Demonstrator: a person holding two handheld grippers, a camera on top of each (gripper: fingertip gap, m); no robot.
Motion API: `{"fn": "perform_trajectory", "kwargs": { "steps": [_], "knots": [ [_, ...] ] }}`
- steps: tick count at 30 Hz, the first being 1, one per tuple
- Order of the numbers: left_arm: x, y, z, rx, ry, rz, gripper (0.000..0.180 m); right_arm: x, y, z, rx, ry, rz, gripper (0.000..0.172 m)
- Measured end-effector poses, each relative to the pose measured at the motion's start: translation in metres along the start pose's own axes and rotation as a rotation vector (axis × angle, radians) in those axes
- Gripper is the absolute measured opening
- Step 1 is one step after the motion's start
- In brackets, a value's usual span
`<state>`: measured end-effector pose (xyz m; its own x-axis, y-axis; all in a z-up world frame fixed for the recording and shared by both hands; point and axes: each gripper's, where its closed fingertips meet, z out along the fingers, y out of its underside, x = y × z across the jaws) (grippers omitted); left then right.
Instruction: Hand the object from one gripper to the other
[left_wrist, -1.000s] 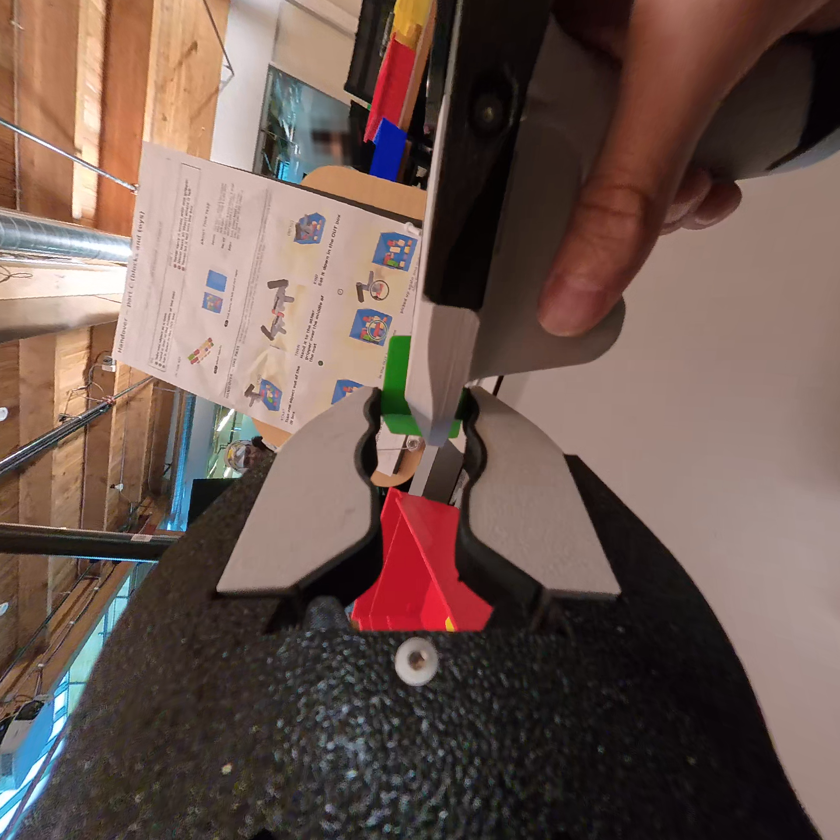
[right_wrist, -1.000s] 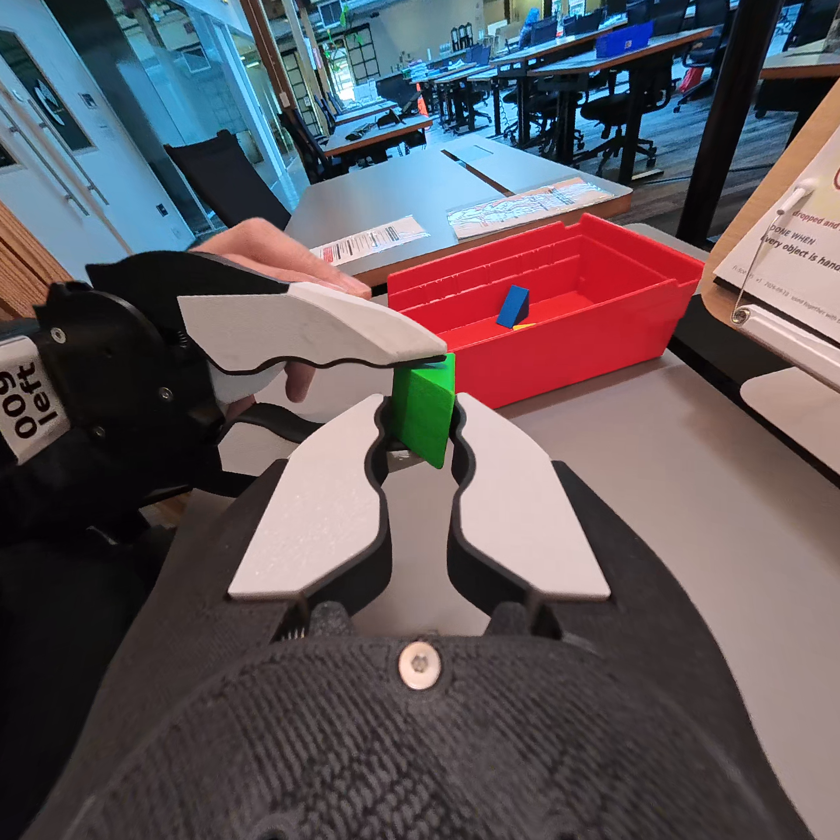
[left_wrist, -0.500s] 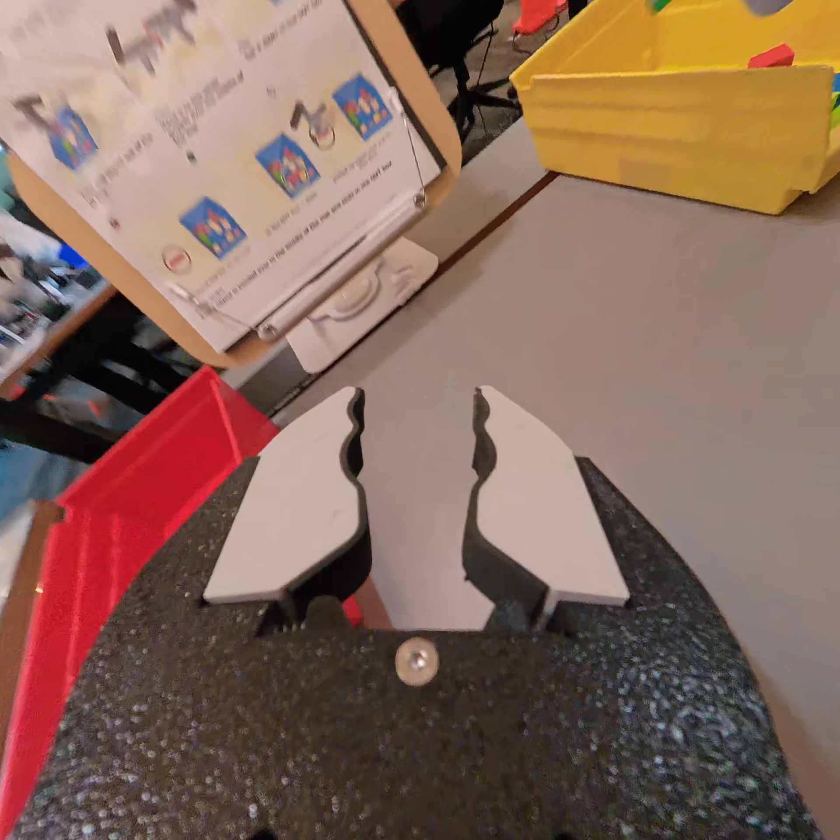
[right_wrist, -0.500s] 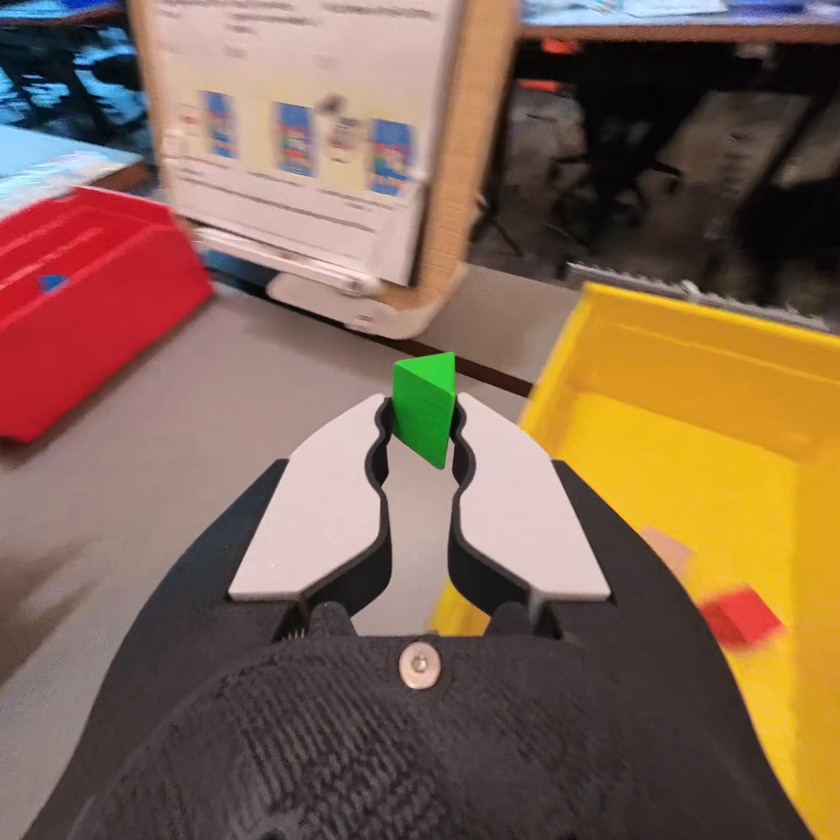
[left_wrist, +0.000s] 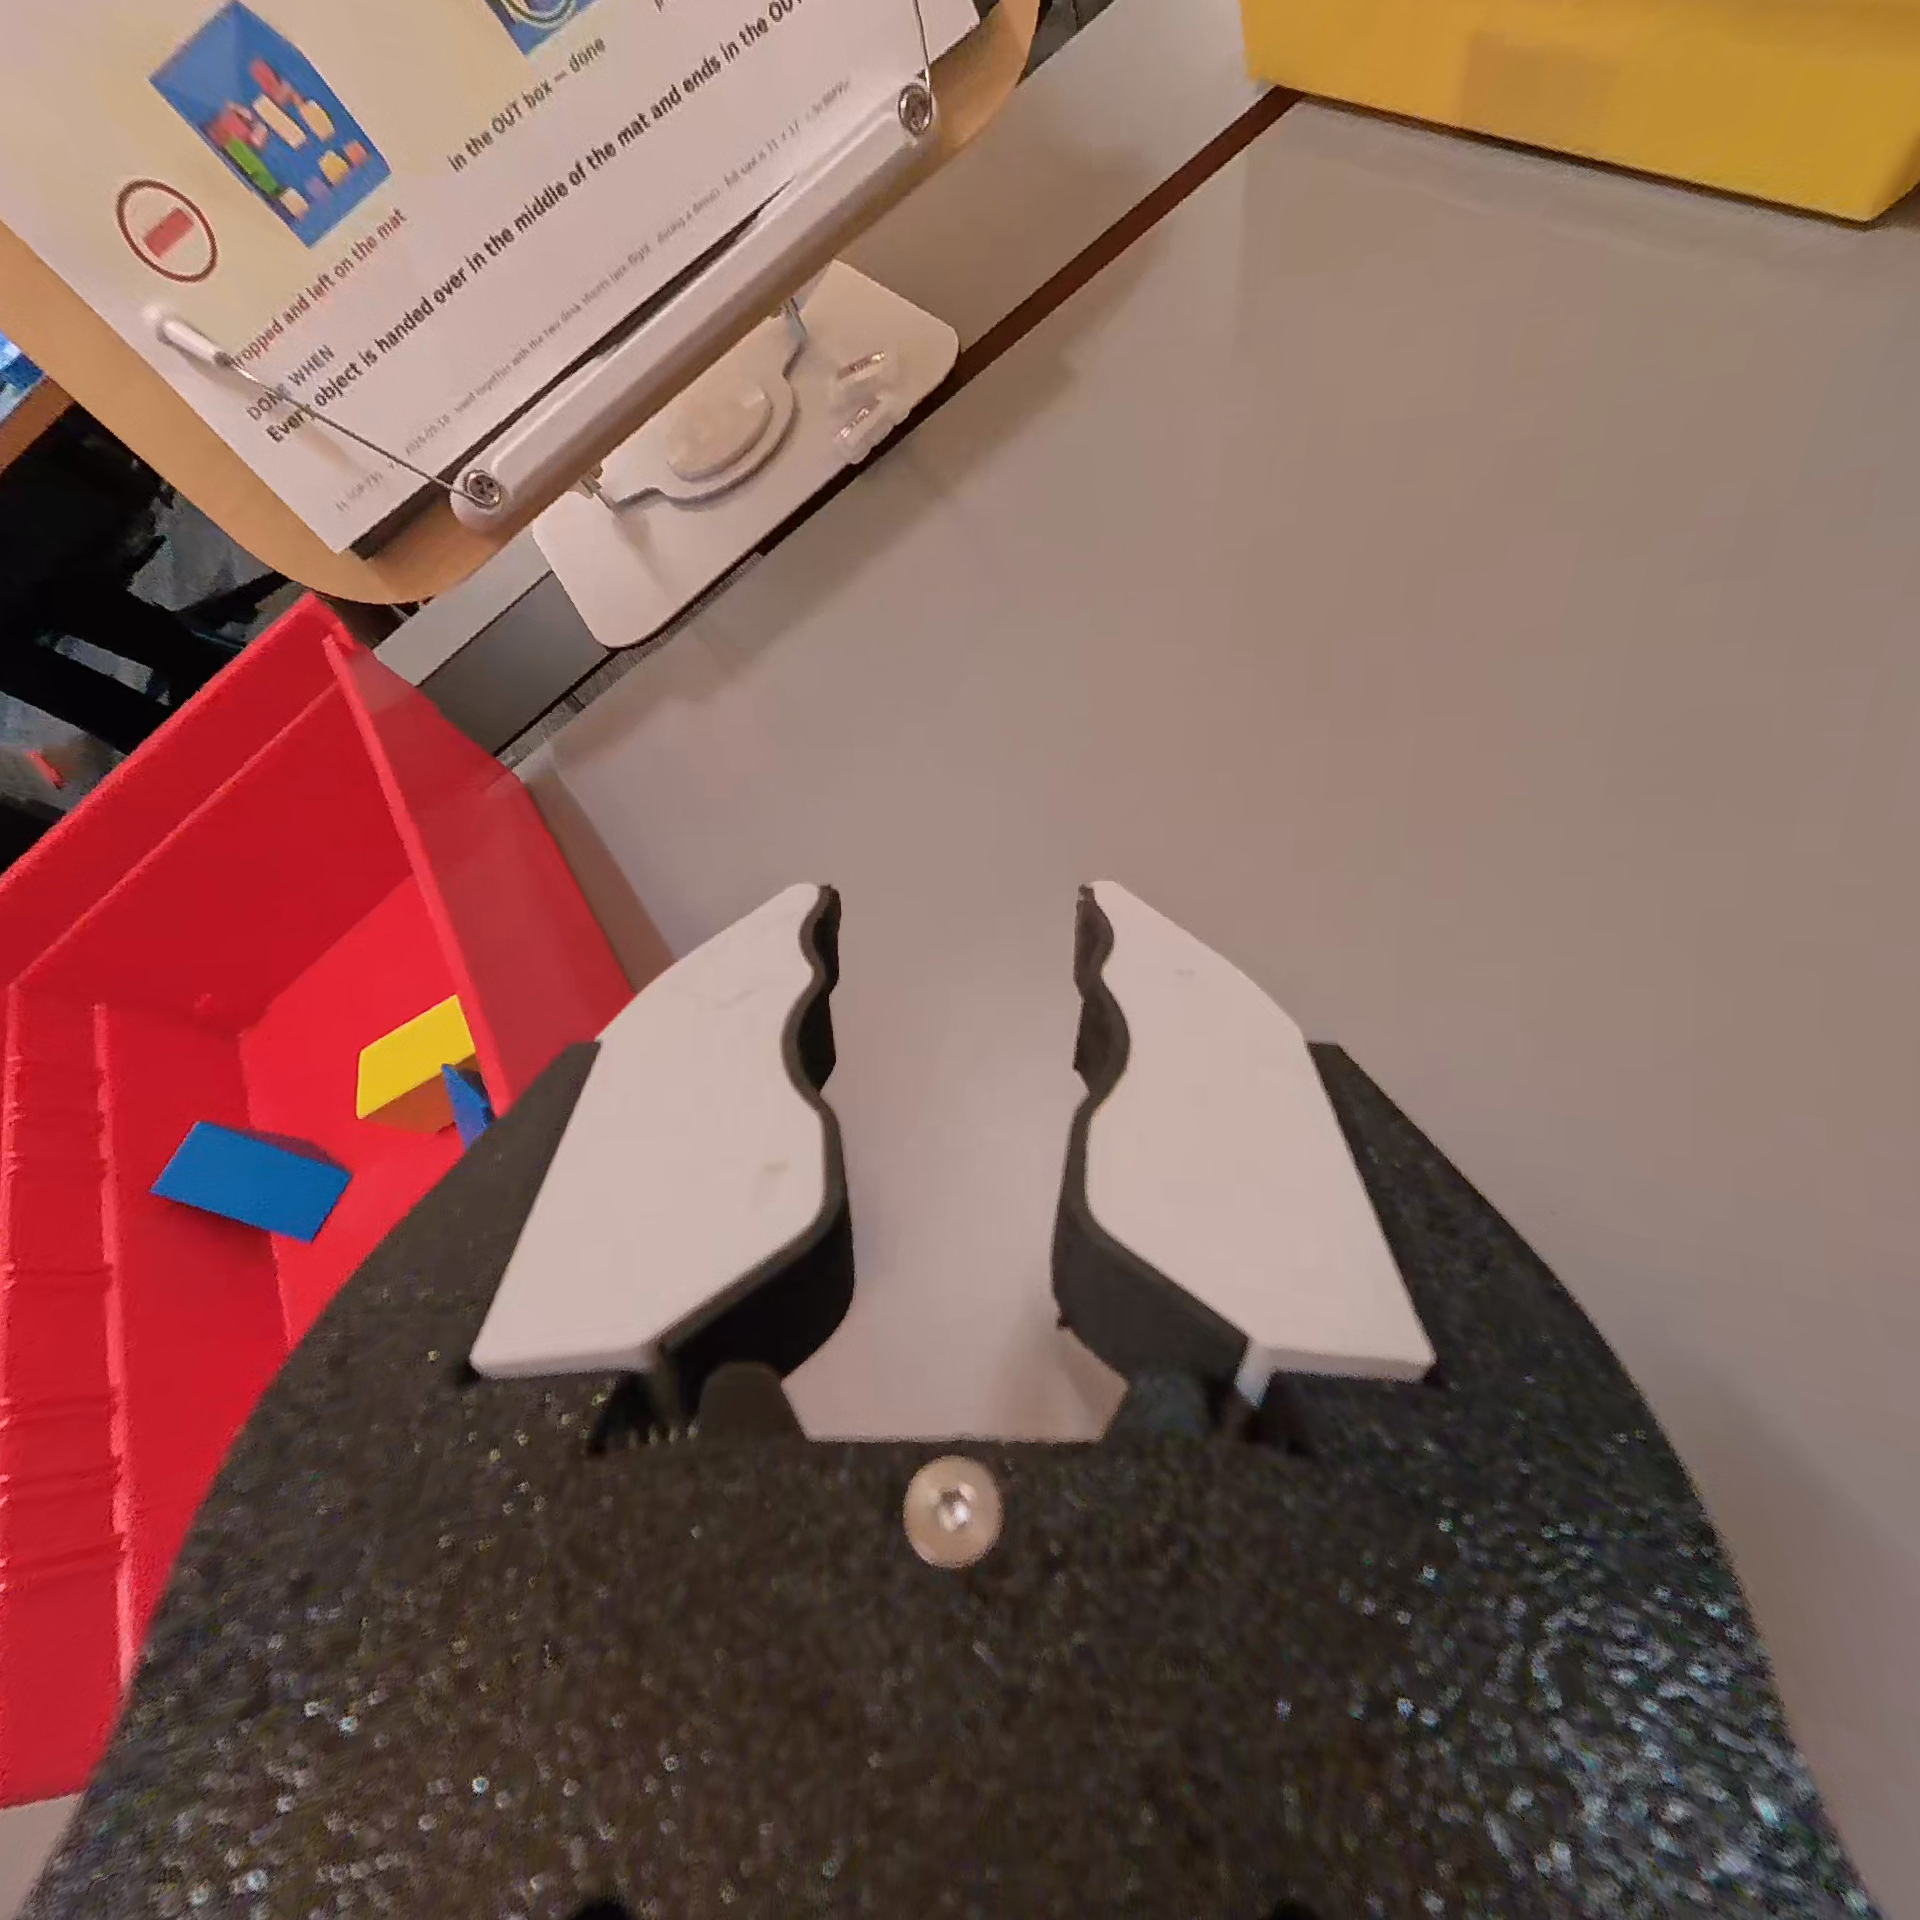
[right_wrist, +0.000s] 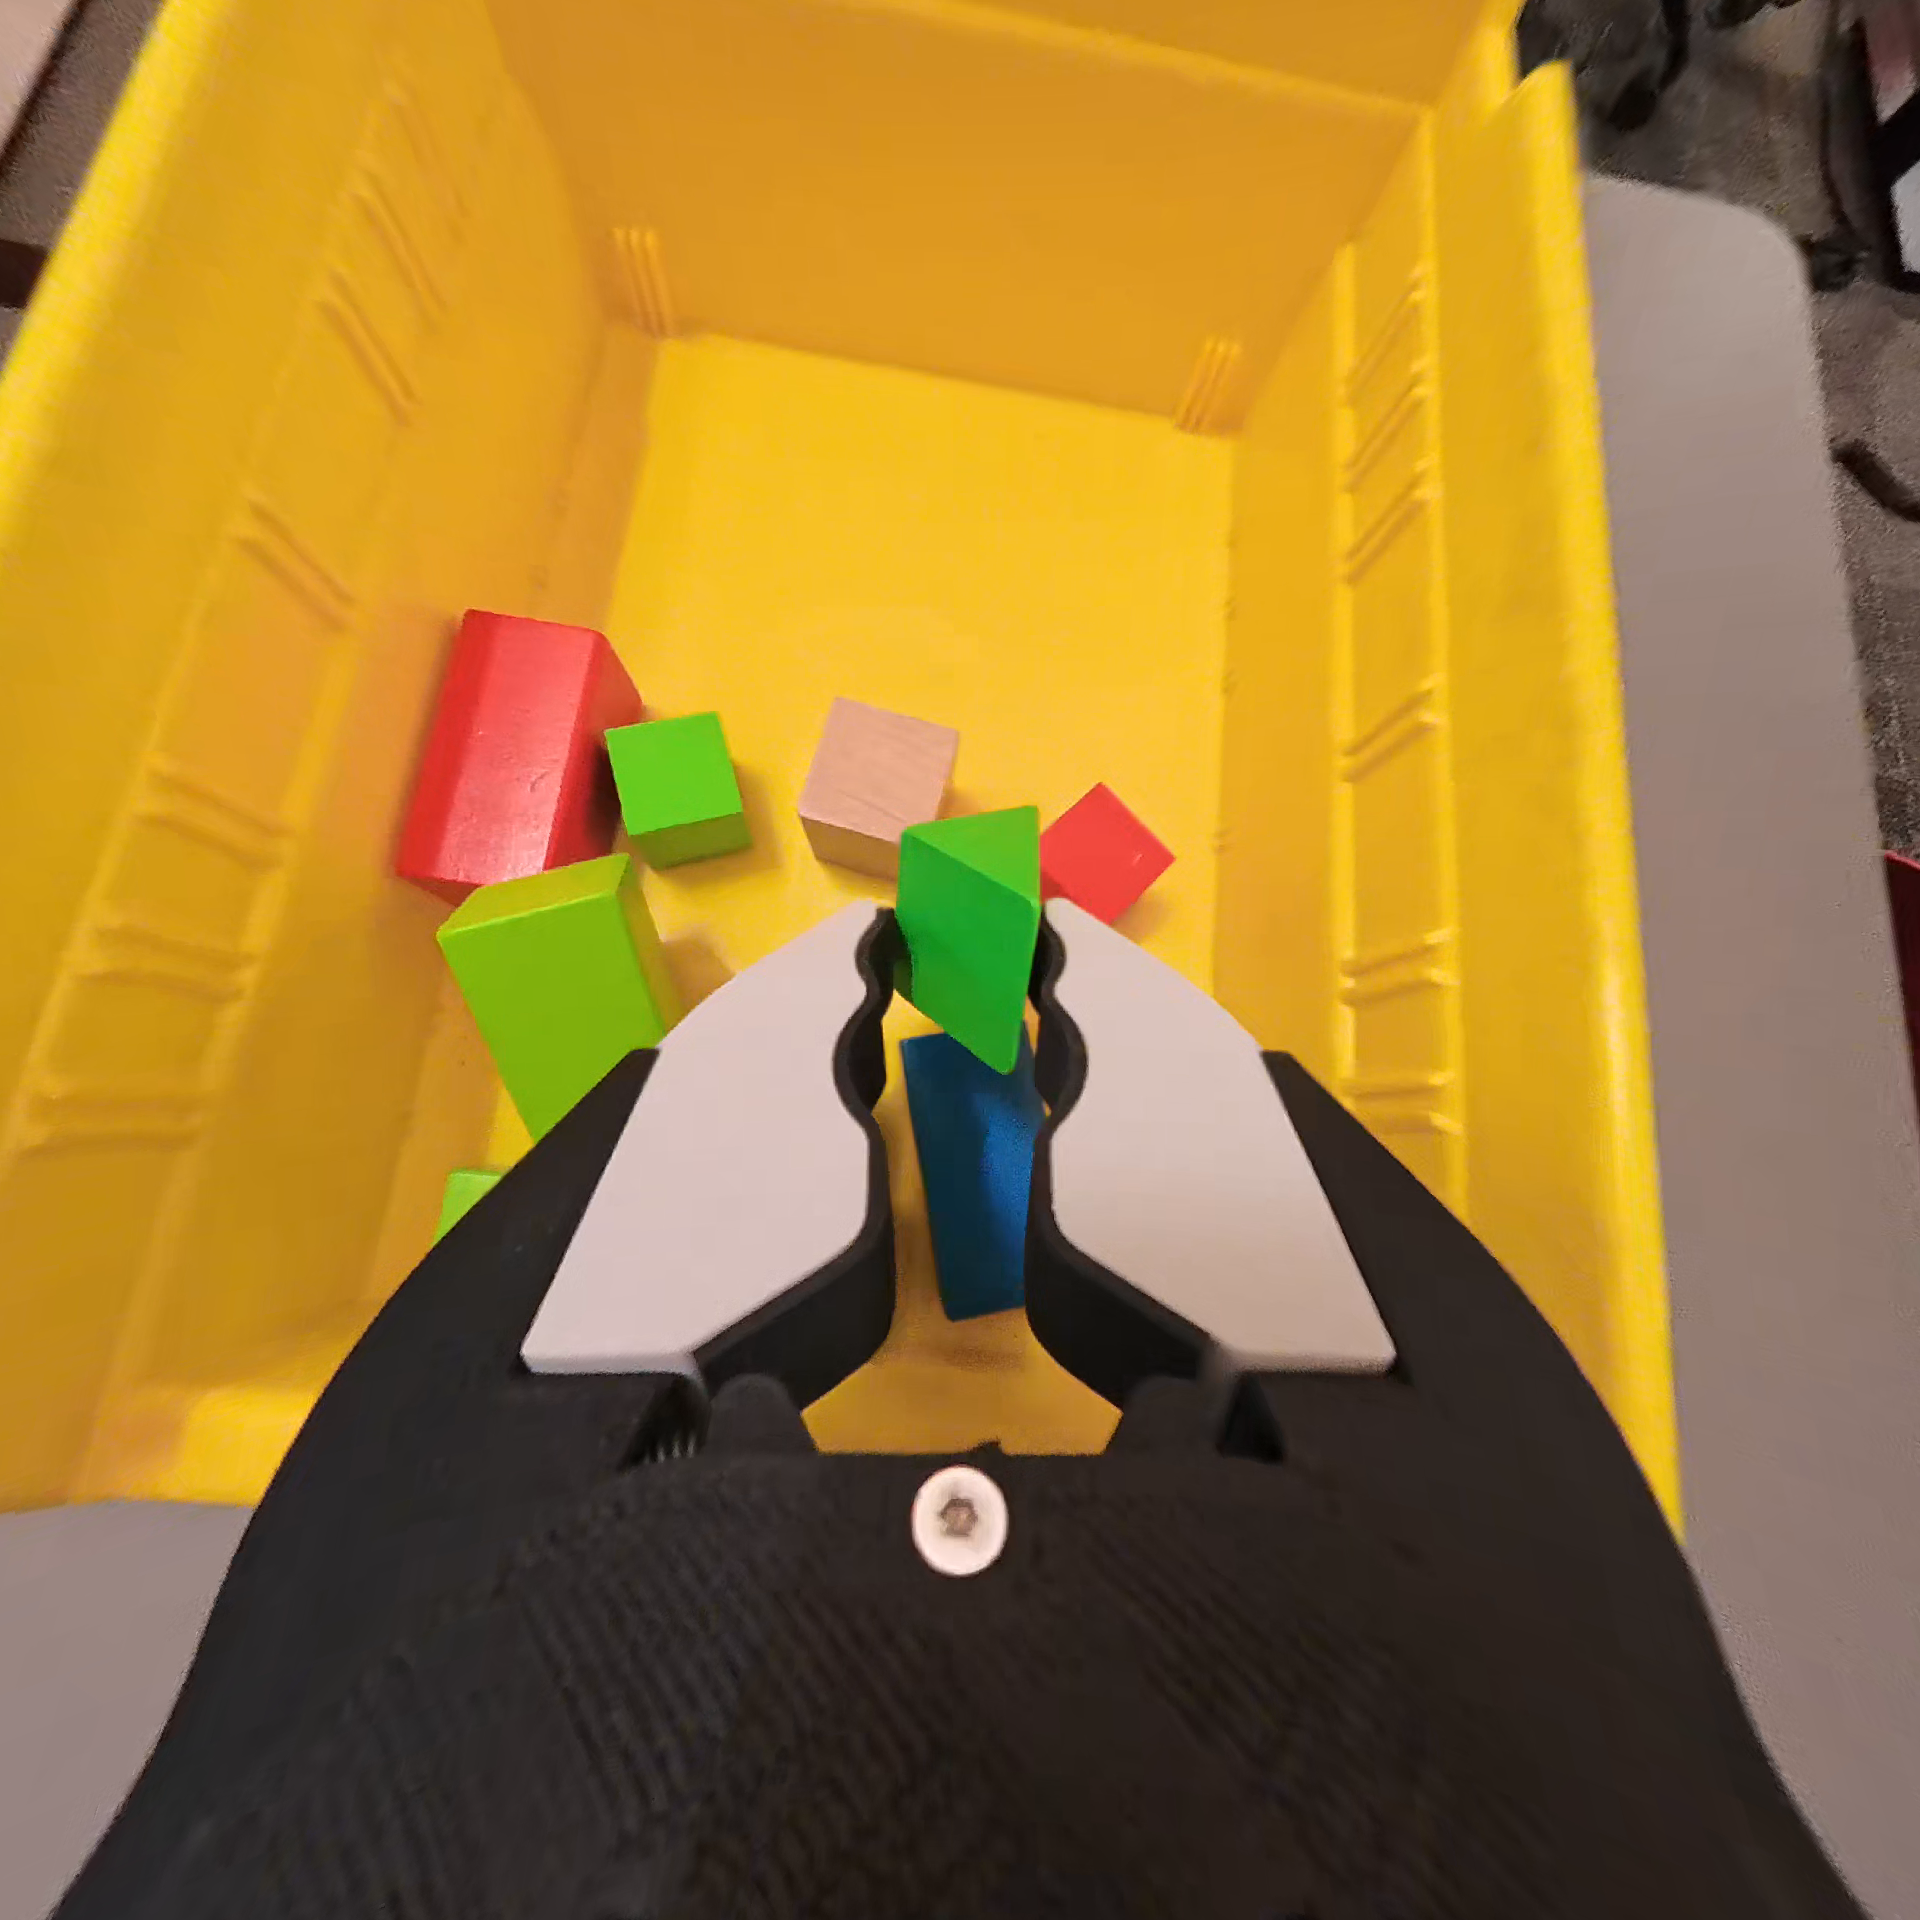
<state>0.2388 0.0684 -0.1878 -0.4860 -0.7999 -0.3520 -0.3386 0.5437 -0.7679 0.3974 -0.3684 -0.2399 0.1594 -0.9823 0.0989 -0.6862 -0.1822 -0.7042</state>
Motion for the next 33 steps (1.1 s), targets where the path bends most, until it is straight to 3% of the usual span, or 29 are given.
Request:
{"fn": "perform_trajectory", "kwargs": {
  "steps": [5, 12, 16, 19, 24, 26, 33],
  "knots": [
    [-0.002, 0.005, 0.001, -0.02, -0.006, -0.004, 0.043, -0.009, 0.009, 0.012, -0.061, 0.012, -0.085, 0.026],
    [-0.026, 0.012, -0.009, -0.019, -0.047, -0.069, 0.042, -0.012, -0.006, 0.004, 0.007, 0.024, -0.069, 0.058],
    [-0.064, 0.019, -0.023, -0.036, -0.115, -0.046, 0.042, -0.015, -0.025, -0.01, 0.093, 0.034, -0.084, 0.066],
    [-0.102, 0.026, -0.028, -0.1, -0.095, 0.08, 0.048, -0.031, -0.042, -0.021, 0.179, -0.029, -0.079, 0.066],
    [-0.151, 0.049, -0.013, -0.249, 0.129, 0.541, 0.063, -0.063, -0.062, -0.034, 0.26, -0.157, -0.074, 0.065],
    [-0.164, 0.062, -0.003, -0.331, 0.239, 0.661, 0.062, -0.075, -0.069, -0.04, 0.289, -0.196, -0.081, 0.065],
    [-0.199, 0.092, 0.049, -0.505, 0.409, 0.804, 0.072, -0.114, -0.09, -0.064, 0.384, -0.334, -0.099, 0.065]
  ]
}}
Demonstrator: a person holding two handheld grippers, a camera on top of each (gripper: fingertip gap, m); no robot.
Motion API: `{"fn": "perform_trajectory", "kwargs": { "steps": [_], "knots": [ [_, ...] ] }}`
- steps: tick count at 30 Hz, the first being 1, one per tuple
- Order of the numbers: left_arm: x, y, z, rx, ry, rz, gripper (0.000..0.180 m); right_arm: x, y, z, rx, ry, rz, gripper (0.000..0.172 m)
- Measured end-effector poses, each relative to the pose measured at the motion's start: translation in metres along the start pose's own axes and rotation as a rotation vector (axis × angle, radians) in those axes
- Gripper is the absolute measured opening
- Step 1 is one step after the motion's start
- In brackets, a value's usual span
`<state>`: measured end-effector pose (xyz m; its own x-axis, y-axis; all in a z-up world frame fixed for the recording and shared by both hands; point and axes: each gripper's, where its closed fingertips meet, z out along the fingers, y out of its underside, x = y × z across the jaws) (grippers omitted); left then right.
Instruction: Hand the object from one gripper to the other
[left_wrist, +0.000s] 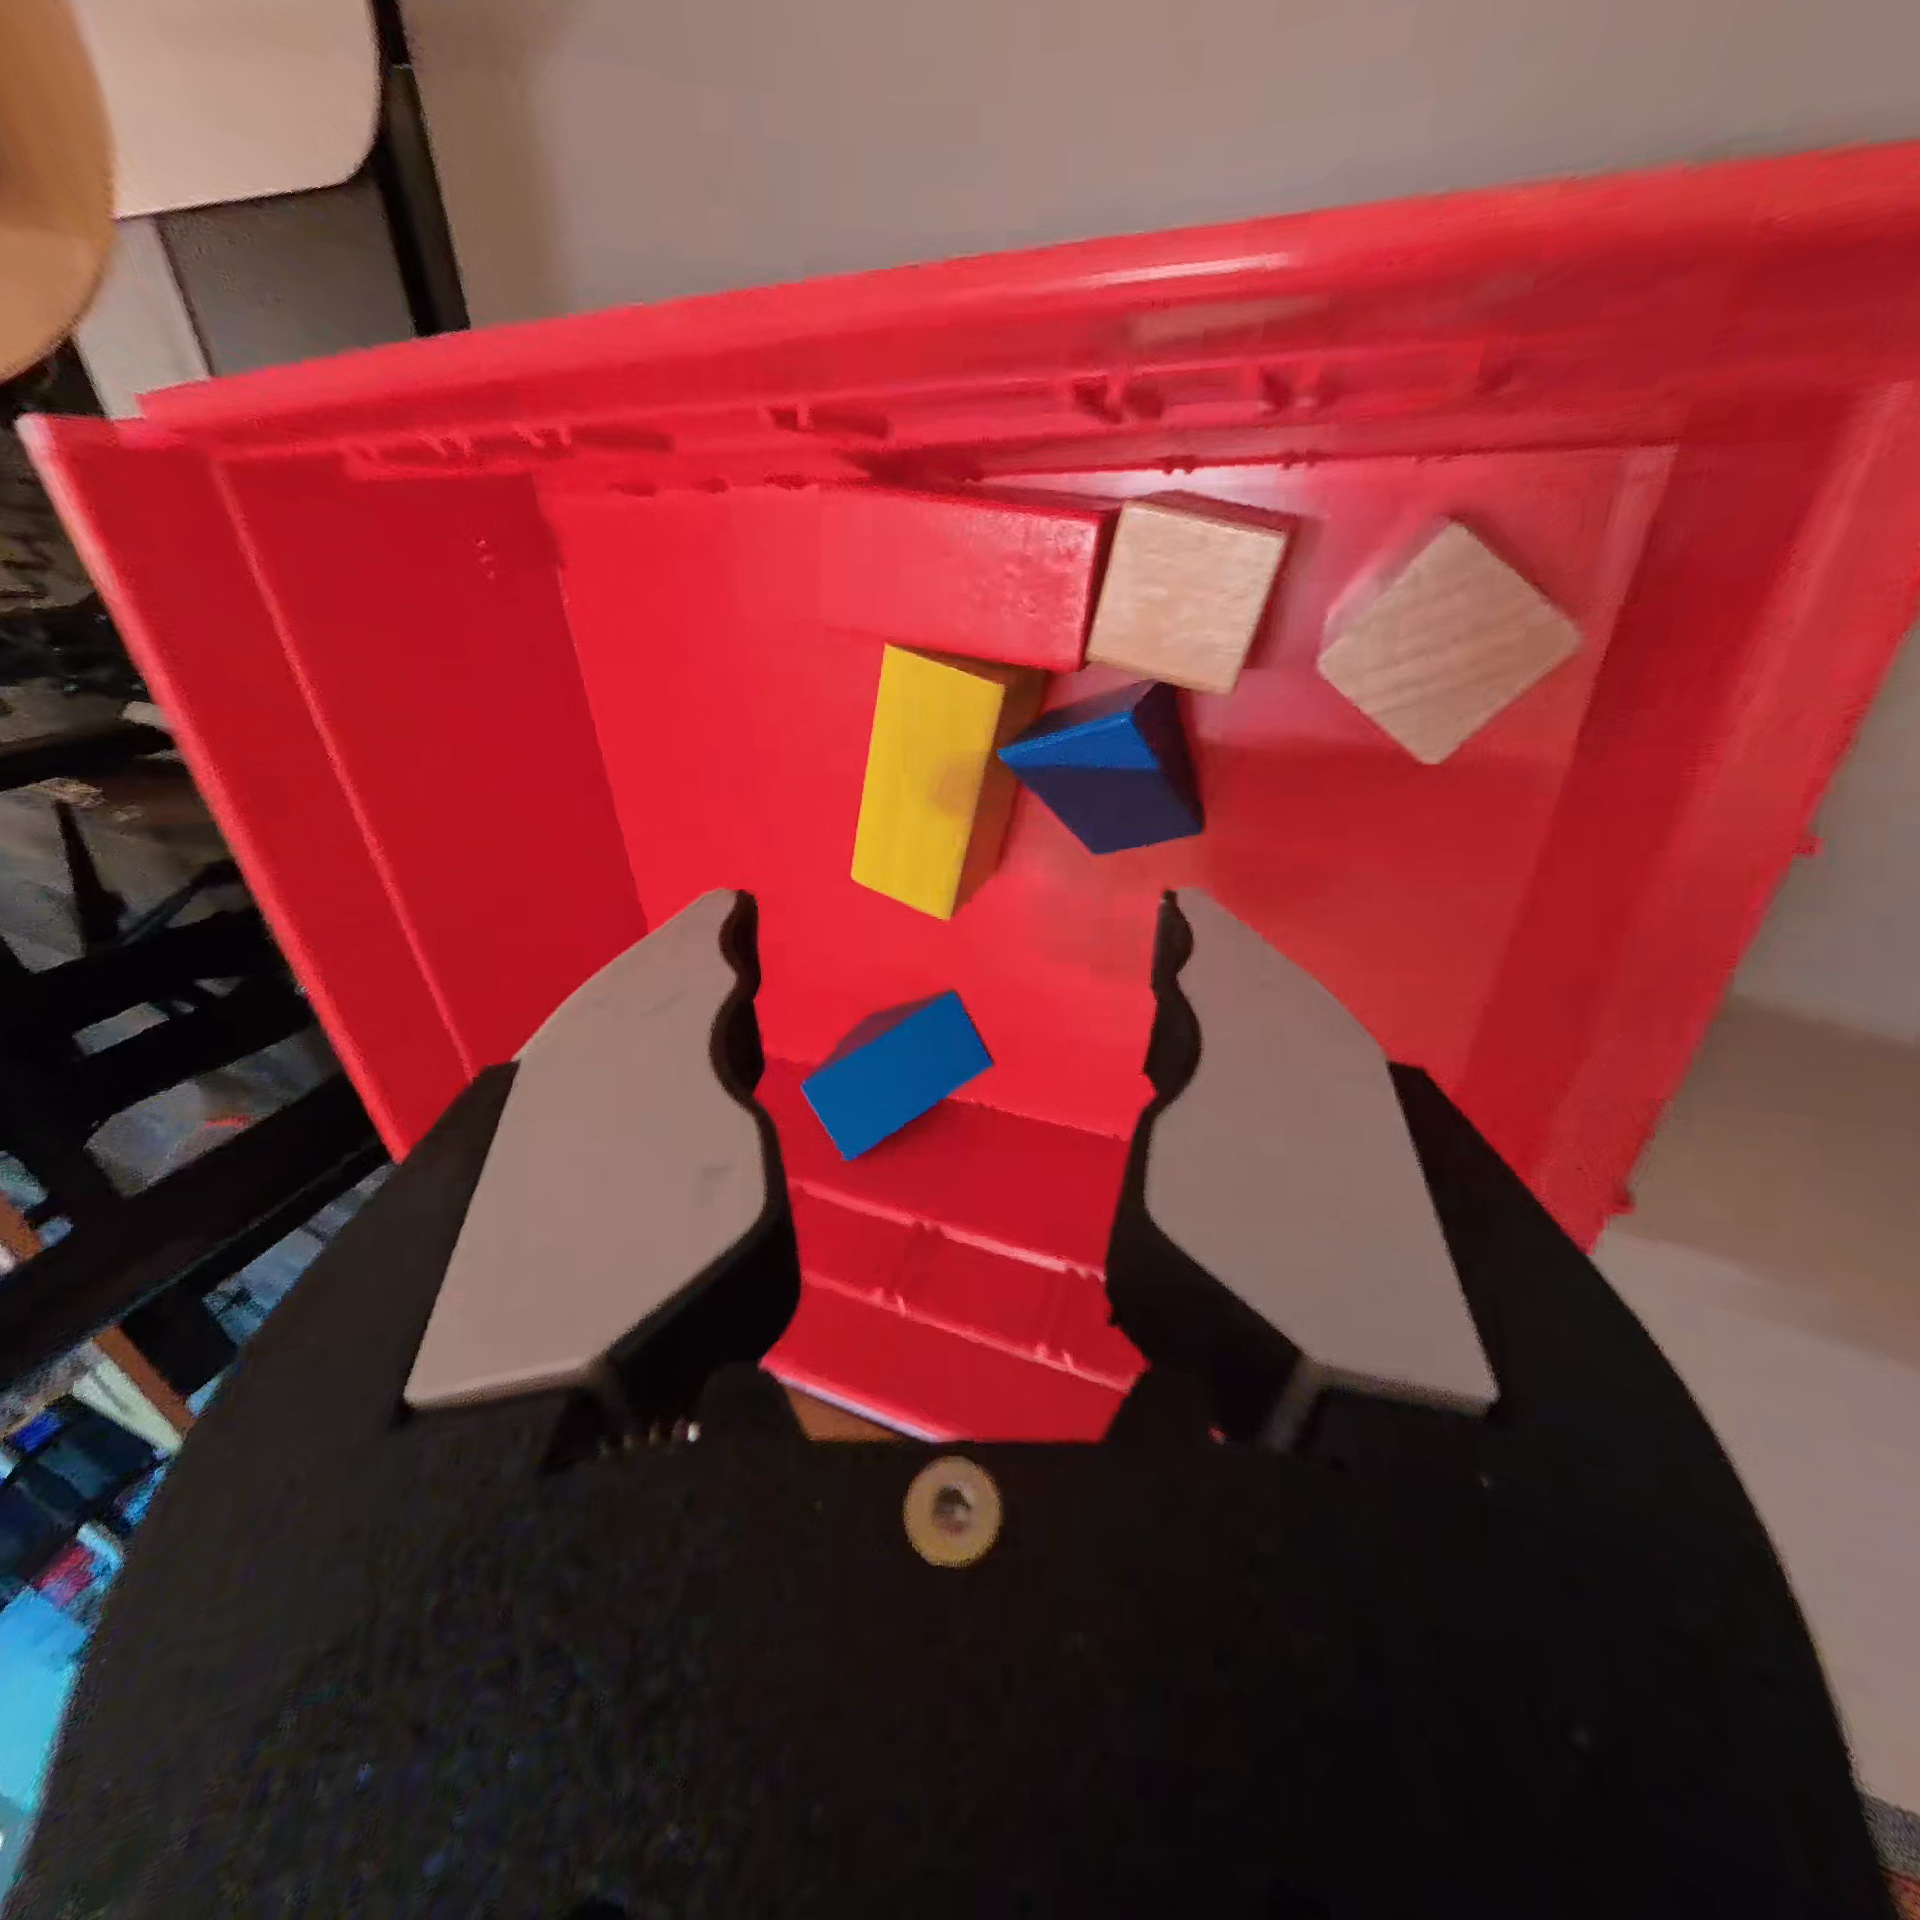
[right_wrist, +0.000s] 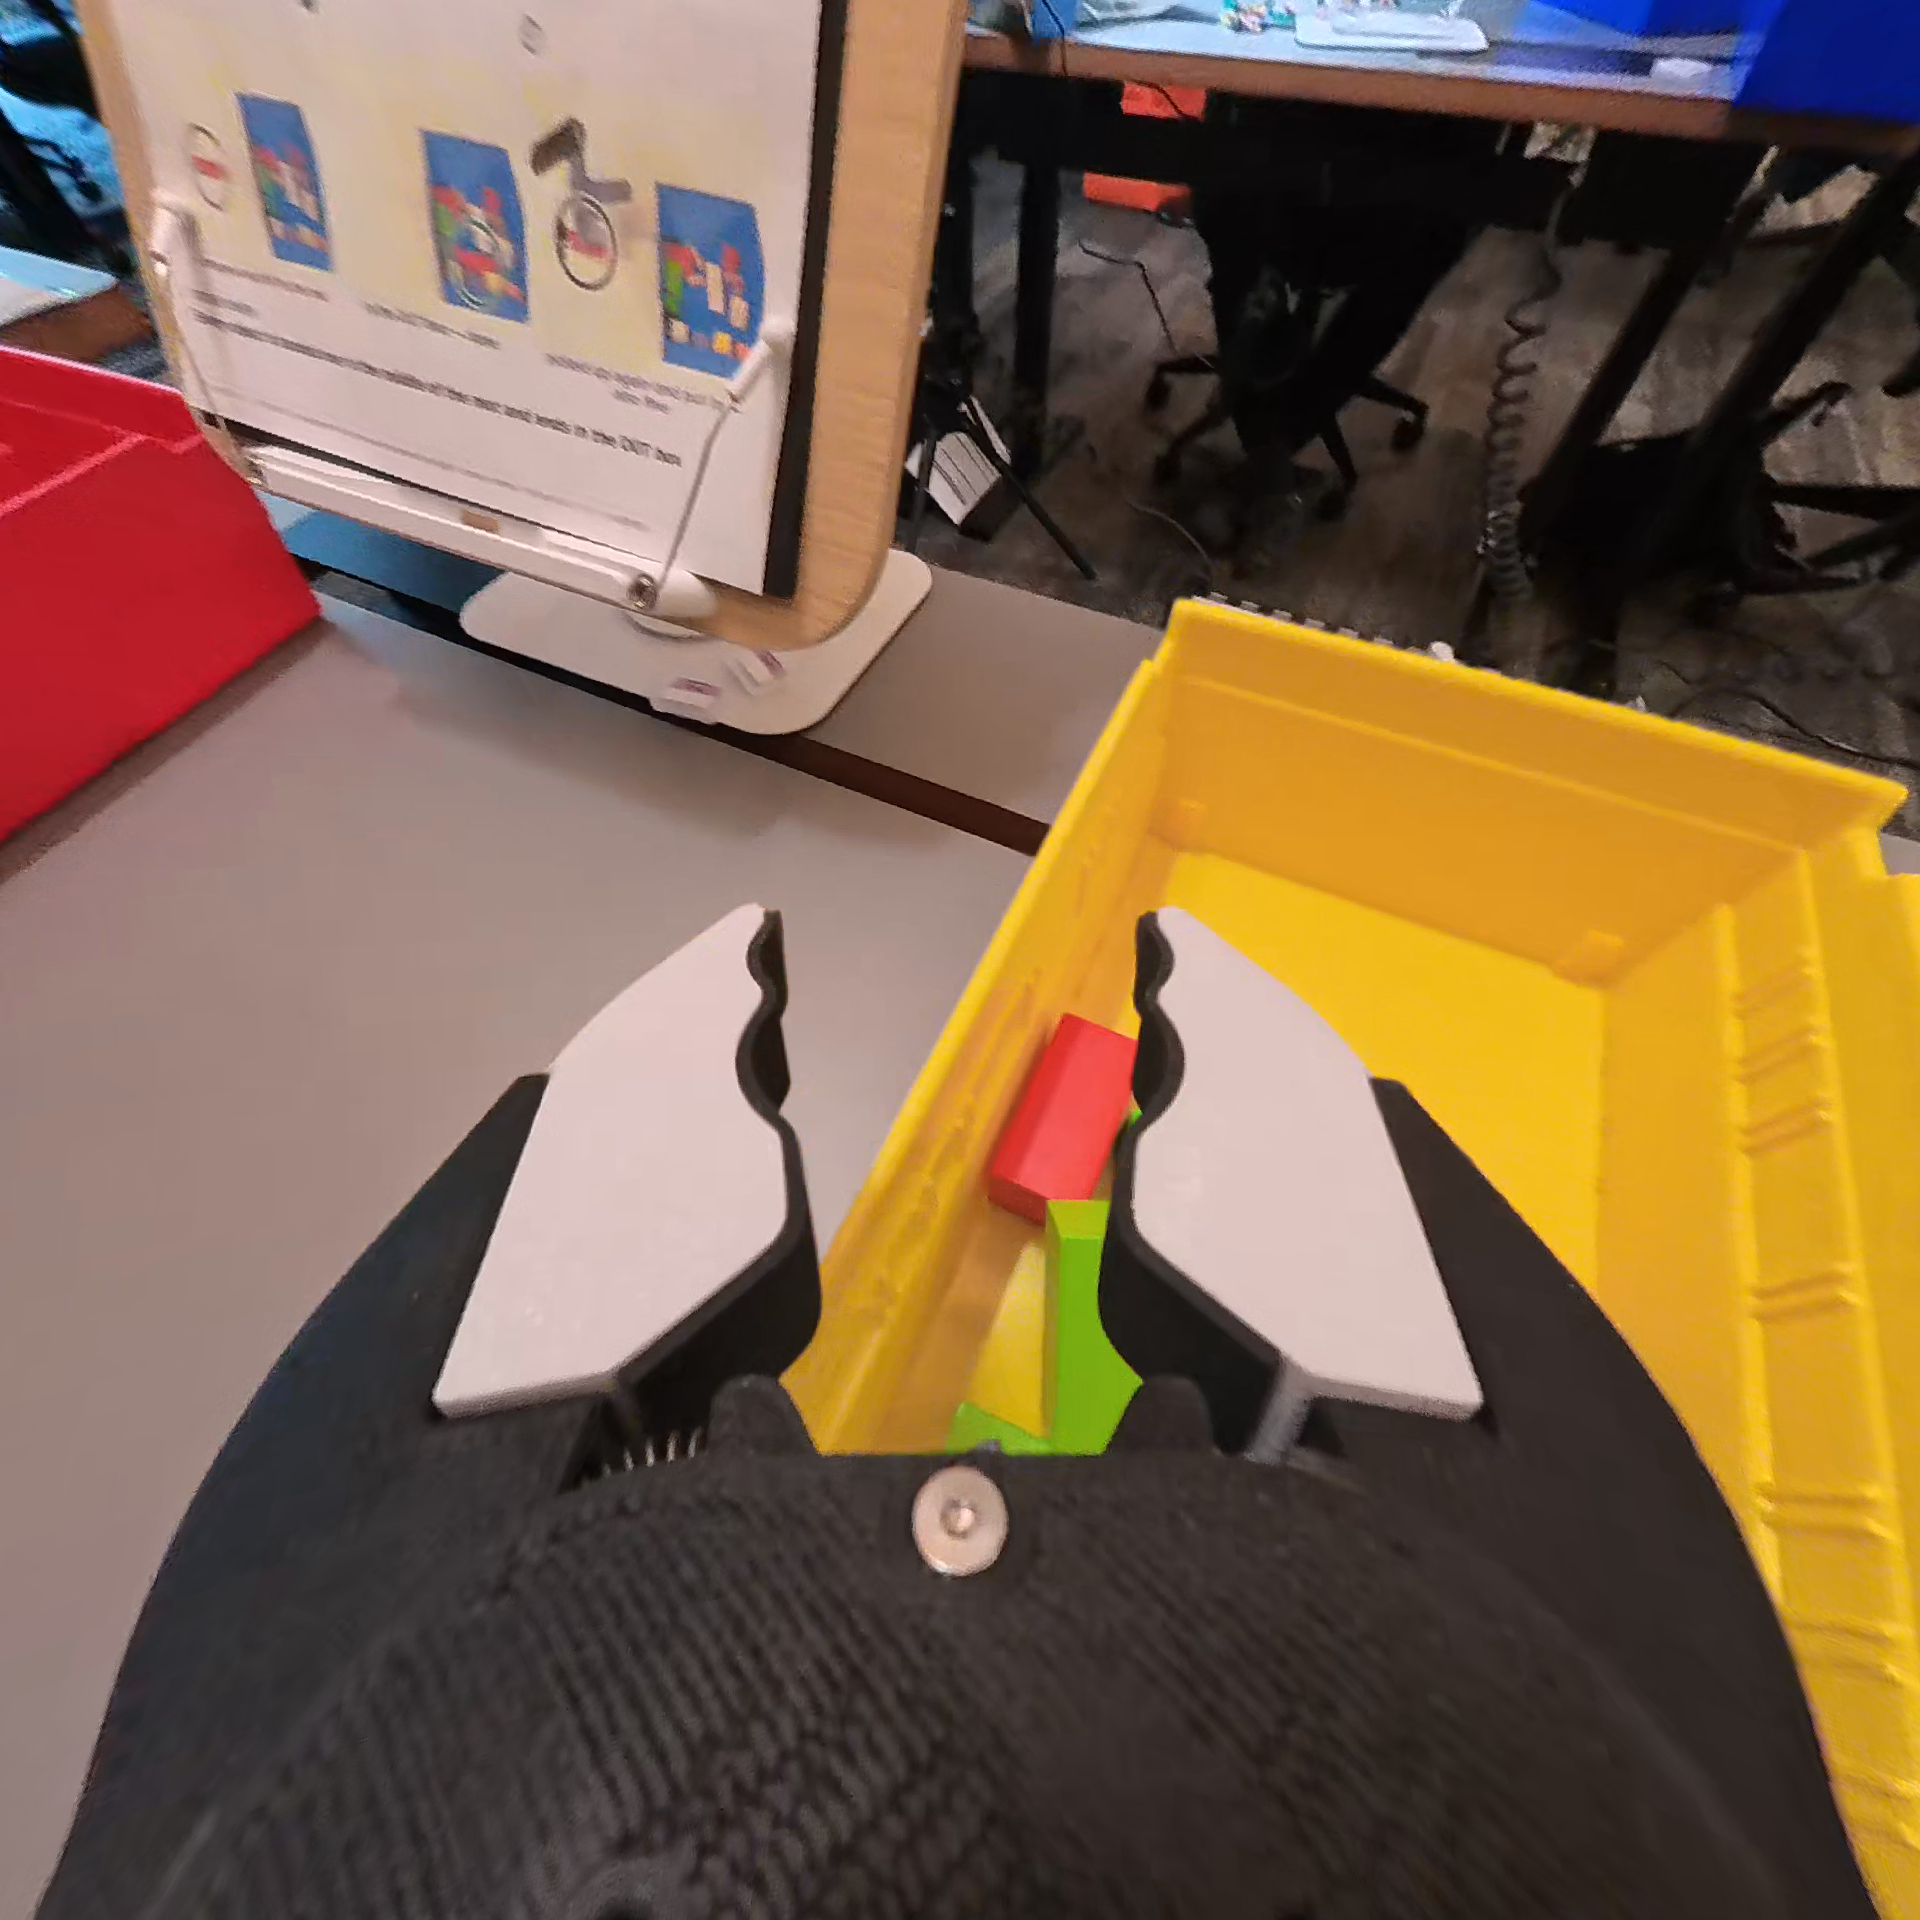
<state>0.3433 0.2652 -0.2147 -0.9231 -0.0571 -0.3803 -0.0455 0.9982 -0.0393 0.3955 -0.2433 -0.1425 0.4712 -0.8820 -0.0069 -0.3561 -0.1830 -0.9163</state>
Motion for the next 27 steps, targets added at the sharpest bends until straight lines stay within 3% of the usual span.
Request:
{"fn": "perform_trajectory", "kwargs": {
  "steps": [14, 17, 19, 23, 27],
  "knots": [
    [-0.011, 0.004, 0.06, -0.066, 0.167, 0.168, 0.055, 0.014, 0.01, -0.001, -0.041, 0.054, 0.0, 0.065],
    [-0.008, 0.002, 0.069, -0.066, 0.179, 0.195, 0.043, 0.016, 0.011, -0.001, -0.04, 0.054, 0.01, 0.065],
    [-0.004, 0.001, 0.075, -0.062, 0.186, 0.184, 0.034, 0.017, 0.011, -0.002, -0.041, 0.056, 0.014, 0.065],
    [-0.006, 0.008, 0.076, -0.1, 0.193, 0.101, 0.034, 0.013, 0.008, -0.002, -0.028, 0.044, 0.01, 0.065],
    [-0.021, 0.015, 0.055, -0.062, 0.074, -0.013, 0.034, -0.001, -0.001, -0.003, 0.008, -0.013, 0.021, 0.065]
  ]
}}
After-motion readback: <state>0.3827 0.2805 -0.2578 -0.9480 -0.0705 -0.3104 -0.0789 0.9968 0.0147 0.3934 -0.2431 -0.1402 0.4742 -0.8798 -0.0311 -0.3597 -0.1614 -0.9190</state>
